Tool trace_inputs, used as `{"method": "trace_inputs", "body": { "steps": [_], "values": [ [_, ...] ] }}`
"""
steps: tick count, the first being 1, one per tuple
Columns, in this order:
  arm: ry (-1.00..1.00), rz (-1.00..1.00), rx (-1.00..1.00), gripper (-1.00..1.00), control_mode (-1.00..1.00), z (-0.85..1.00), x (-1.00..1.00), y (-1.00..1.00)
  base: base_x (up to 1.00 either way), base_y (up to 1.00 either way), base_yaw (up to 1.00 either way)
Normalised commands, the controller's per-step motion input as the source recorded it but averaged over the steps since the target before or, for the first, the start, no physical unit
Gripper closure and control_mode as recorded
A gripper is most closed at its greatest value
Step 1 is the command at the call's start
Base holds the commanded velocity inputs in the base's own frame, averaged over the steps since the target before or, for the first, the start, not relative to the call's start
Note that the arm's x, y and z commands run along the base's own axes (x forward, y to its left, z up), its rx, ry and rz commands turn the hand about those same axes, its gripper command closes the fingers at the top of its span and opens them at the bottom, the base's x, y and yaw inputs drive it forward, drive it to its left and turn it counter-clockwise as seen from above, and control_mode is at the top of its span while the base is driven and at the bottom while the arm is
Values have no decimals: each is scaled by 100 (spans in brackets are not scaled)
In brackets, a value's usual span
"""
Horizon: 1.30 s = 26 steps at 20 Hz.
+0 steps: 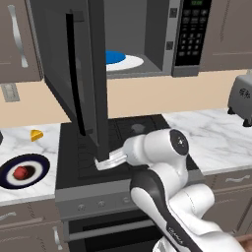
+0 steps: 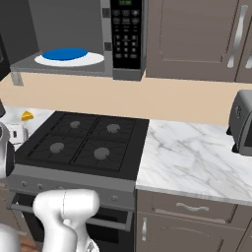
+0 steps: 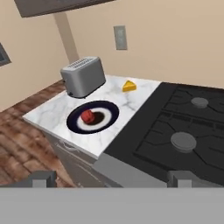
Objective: Pick the bell pepper from the counter and place it in the microwave. Then turn on the microwave.
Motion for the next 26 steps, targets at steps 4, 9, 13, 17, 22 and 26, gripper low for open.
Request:
{"method": "trace_inputs", "body": {
  "steps": [4,9,13,17,22,26],
  "values": [
    [-15,0,5,-100,-100,-35,1,12,0,0,0],
    [-20,-1,3,-100,-100,-34,1,15,0,0,0],
    [-17,-2,3,-100,-100,-32,0,12,0,0,0],
    [-7,-4,5,-100,-100,-24,0,15,0,0,0],
    [-6,-7,4,-100,-100,-19,0,22,0,0,0],
    [-3,-15,4,-100,-100,-12,1,26,0,0,0]
  ]
}}
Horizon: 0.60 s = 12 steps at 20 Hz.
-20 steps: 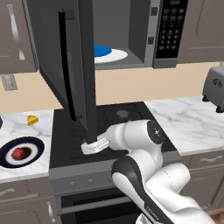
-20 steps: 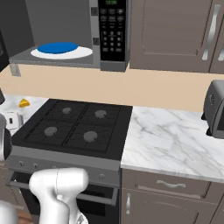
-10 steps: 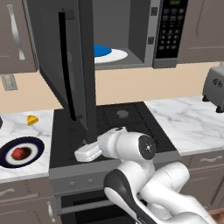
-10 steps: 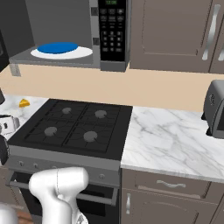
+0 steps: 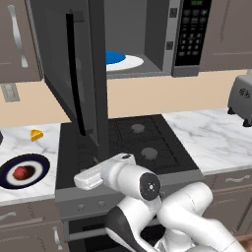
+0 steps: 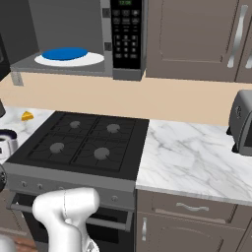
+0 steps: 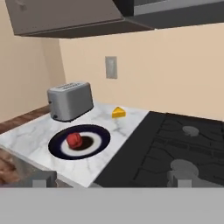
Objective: Pick the bell pepper from the counter and place it in the microwave. Then turn on the microwave.
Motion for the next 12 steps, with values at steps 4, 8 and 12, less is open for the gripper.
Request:
{"method": "trace_inputs", "body": {
  "steps": [4,8,12],
  "values": [
    [0,-18,4,-100,-100,-9,7,27,0,0,0],
    [0,-17,5,-100,-100,-6,8,32,0,0,0],
    [3,-12,7,-100,-100,-1,11,30,0,0,0]
  ]
}}
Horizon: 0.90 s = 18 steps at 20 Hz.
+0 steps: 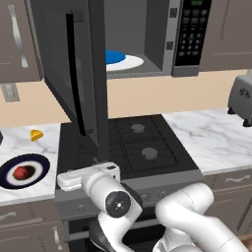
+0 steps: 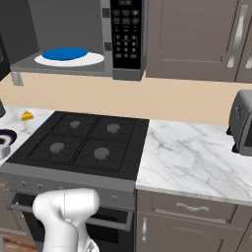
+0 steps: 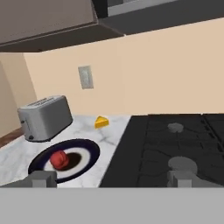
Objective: Pick the bell pepper from the counter and place it in the microwave. Then turn on the microwave.
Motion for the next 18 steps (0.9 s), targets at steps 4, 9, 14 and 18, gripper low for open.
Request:
{"method": "trace_inputs", "body": {
  "steps": [4,9,14,18],
  "values": [
    [10,-4,10,-100,-100,-2,18,28,0,0,0],
    [19,0,7,-100,-100,-6,11,29,0,0,0],
    [17,0,3,-100,-100,-12,0,30,0,0,0],
    [0,0,0,-100,-100,-23,0,34,0,0,0]
  ]
}}
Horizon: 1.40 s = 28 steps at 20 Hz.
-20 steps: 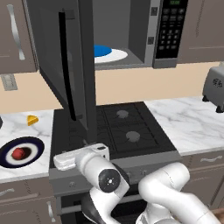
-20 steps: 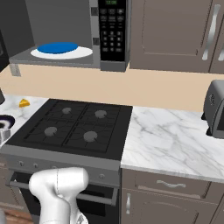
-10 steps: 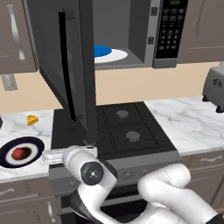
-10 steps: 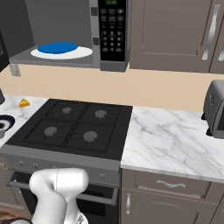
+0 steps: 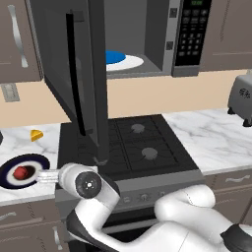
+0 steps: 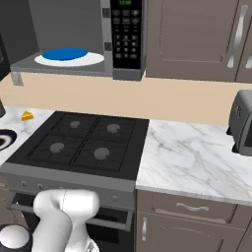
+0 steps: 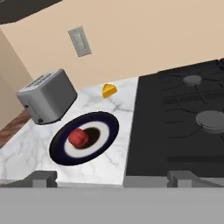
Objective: Pick the bell pepper from the counter and place it in the microwave. Then turn on the microwave.
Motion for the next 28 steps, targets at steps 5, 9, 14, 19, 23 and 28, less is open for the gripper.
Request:
{"method": "trace_inputs", "body": {
  "steps": [5,9,14,19,23,28],
  "values": [
    [0,0,0,-100,-100,-23,10,33,0,0,0],
    [-1,-1,0,-100,-100,-13,15,25,0,0,0],
    [0,-1,0,-100,-100,-3,17,26,0,0,0],
    [0,0,0,-100,-100,0,13,32,0,0,0],
    [0,0,0,-100,-100,0,11,36,0,0,0],
    [3,0,-1,-100,-100,0,10,26,0,0,0]
  ]
}}
